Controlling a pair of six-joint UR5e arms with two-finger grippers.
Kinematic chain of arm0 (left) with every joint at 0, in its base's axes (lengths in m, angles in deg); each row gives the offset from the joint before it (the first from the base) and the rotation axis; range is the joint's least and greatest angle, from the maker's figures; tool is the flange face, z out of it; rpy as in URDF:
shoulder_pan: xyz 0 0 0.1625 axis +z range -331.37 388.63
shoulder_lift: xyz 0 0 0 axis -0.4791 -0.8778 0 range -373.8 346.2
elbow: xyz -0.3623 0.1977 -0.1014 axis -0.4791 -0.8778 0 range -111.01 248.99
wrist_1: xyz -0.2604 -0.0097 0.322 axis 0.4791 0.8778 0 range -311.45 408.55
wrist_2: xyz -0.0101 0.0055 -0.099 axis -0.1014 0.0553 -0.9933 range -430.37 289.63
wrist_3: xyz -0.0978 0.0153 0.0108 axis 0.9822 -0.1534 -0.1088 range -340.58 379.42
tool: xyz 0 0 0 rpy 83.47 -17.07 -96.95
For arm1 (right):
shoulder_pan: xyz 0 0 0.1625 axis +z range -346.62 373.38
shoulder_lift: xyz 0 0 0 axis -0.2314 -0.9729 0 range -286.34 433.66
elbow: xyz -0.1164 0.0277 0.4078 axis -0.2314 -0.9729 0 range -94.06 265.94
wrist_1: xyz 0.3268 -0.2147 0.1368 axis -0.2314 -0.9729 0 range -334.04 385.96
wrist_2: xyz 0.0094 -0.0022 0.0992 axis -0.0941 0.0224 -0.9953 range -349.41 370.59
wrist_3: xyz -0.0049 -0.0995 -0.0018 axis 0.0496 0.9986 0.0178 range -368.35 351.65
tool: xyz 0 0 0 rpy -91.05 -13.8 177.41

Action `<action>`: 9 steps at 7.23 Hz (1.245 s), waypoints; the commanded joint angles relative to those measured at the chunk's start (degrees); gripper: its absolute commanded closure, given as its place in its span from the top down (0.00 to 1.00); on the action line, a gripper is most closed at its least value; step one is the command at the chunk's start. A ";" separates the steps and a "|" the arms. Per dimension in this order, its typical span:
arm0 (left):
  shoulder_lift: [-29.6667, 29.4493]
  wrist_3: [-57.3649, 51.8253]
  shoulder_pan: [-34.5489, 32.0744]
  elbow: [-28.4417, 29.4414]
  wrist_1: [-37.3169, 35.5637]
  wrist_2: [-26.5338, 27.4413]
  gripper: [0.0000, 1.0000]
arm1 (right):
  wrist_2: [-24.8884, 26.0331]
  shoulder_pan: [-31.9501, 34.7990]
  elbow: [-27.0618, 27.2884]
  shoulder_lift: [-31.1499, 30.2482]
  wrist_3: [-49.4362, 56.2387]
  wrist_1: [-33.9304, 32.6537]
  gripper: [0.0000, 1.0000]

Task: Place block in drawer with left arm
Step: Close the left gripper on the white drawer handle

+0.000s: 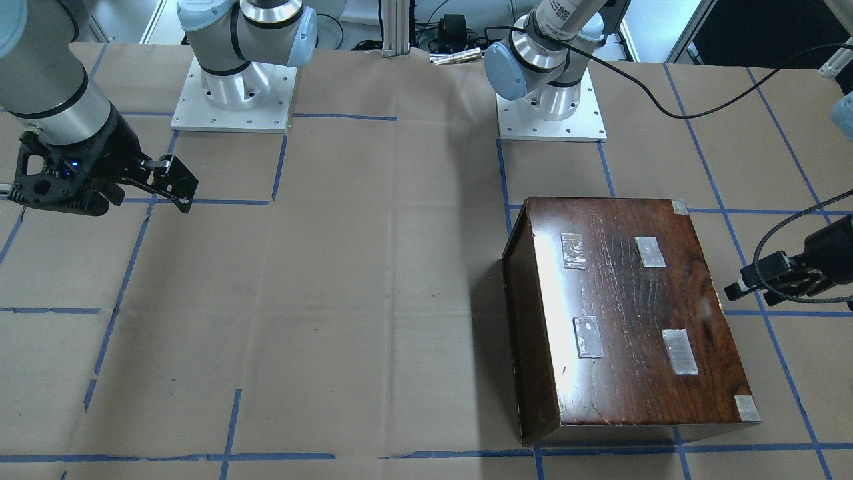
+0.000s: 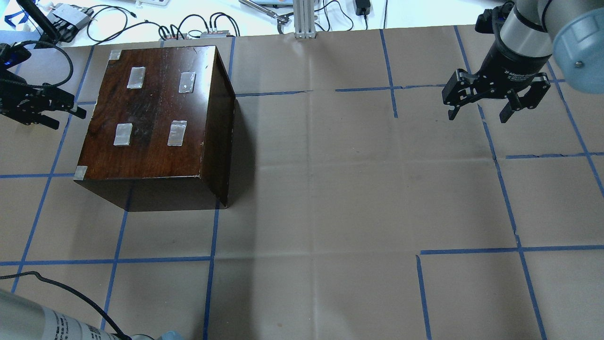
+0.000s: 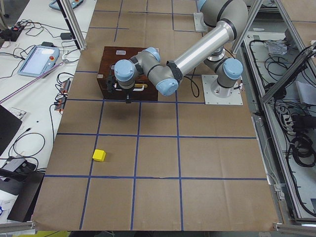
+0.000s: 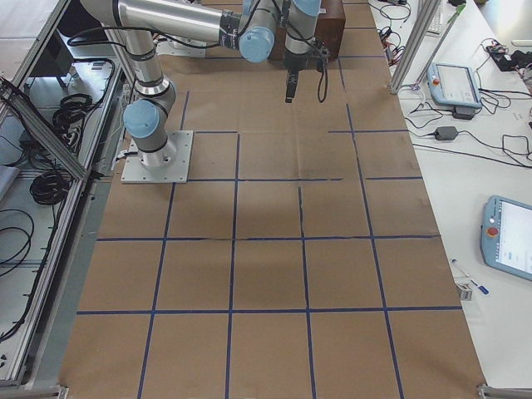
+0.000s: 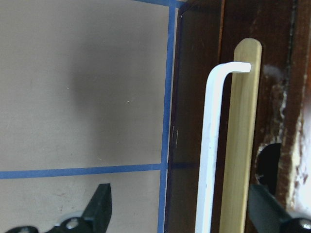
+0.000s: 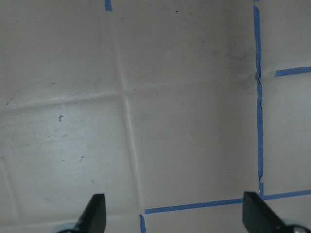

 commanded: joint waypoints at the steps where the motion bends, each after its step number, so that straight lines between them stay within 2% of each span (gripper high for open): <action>1: -1.35 -0.77 -0.25 0.01 -0.45 -0.09 0.99 | 0.00 0.00 -0.07 0.00 0.00 0.00 1.00; 9: -5.40 -0.87 -1.74 1.41 -2.03 -0.01 0.99 | 0.00 0.00 0.01 0.00 0.00 0.00 1.00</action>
